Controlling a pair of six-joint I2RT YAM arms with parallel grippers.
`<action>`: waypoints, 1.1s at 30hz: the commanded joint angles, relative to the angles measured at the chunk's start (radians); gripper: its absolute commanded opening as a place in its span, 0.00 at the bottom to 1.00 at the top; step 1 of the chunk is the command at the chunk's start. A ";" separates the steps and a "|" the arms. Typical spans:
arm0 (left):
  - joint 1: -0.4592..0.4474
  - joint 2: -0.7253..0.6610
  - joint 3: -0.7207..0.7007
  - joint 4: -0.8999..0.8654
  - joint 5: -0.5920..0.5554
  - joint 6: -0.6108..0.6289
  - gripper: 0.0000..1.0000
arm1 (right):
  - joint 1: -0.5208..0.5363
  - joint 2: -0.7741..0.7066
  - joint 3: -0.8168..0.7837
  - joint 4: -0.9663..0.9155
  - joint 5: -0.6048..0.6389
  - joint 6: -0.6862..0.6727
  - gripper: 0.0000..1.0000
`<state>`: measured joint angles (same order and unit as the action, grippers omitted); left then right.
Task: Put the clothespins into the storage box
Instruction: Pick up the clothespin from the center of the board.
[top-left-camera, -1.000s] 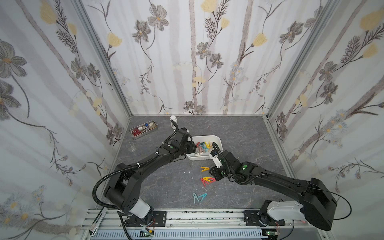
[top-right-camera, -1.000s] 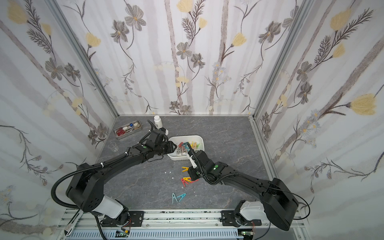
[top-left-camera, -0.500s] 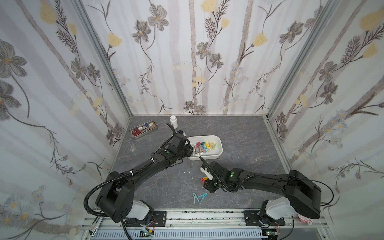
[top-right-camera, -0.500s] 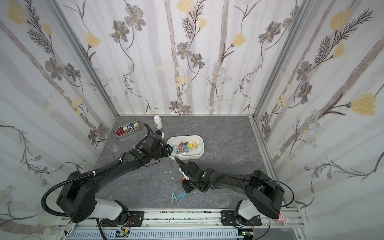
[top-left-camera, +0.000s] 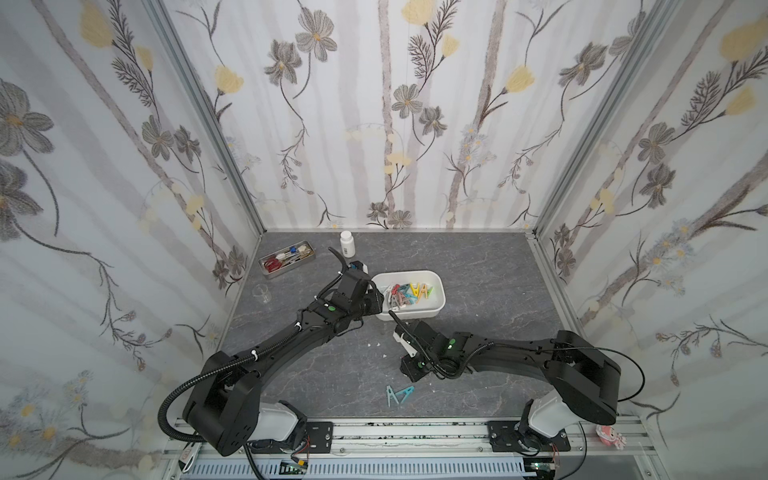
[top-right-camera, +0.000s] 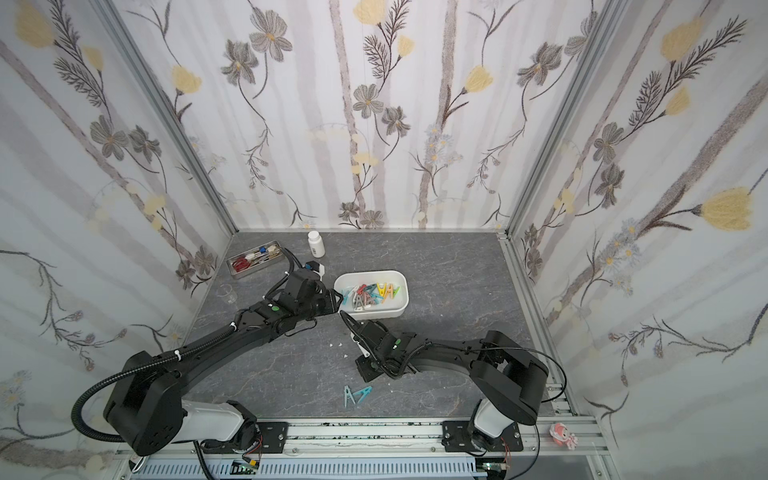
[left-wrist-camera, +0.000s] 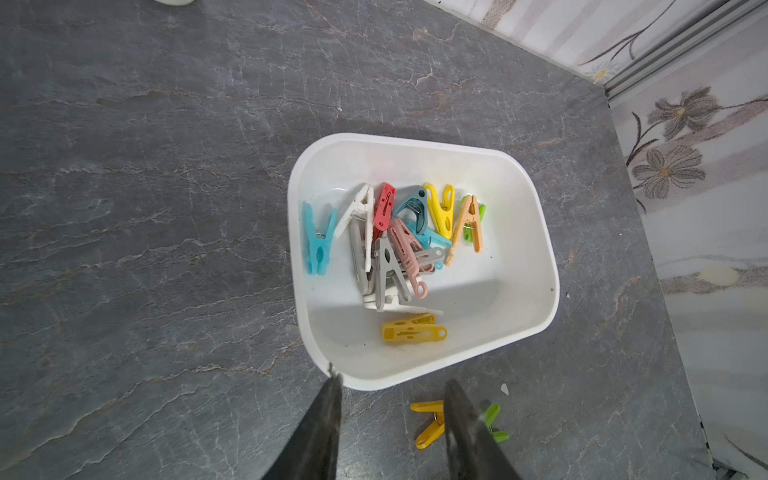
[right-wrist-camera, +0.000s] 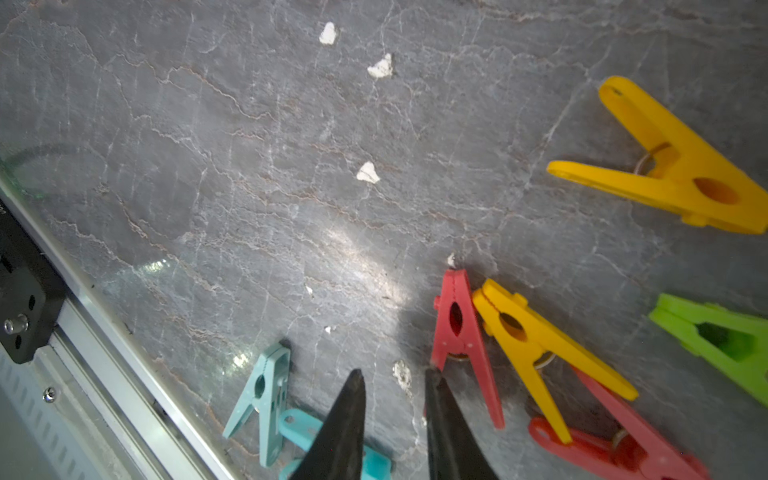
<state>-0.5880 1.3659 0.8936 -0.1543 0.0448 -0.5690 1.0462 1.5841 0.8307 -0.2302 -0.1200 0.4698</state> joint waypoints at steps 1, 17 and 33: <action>0.001 -0.006 -0.003 0.007 -0.019 -0.005 0.40 | 0.001 -0.004 0.004 -0.024 0.045 0.006 0.28; 0.001 -0.003 -0.004 0.005 -0.013 -0.011 0.41 | 0.000 0.060 0.005 -0.009 0.017 0.012 0.27; 0.016 -0.026 0.018 -0.034 -0.052 0.020 0.41 | 0.001 0.051 0.001 -0.009 -0.002 0.005 0.03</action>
<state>-0.5781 1.3529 0.8997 -0.1783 0.0196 -0.5625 1.0458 1.6436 0.8322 -0.2279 -0.1097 0.4736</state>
